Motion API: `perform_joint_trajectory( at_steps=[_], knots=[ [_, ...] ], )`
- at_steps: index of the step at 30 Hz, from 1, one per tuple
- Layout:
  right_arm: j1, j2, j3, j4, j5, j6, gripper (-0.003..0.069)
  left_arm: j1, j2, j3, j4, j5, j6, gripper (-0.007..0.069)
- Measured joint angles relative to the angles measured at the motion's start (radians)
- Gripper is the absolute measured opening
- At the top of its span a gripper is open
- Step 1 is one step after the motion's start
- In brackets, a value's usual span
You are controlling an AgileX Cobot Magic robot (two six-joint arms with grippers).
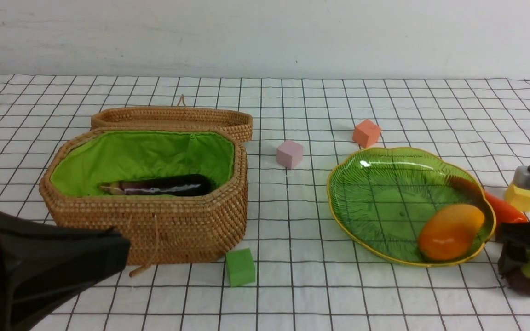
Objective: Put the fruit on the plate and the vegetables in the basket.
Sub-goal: Use the right arm to grab a mangosteen and put it into the right plate
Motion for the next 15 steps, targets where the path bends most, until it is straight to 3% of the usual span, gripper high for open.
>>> perform_joint_trajectory(
  at_steps=[15],
  knots=[
    [0.000,0.030,-0.005,-0.025,-0.004,-0.012,0.0581,0.000,-0.009,0.000,0.000,-0.005,0.000,-0.0013]
  ],
)
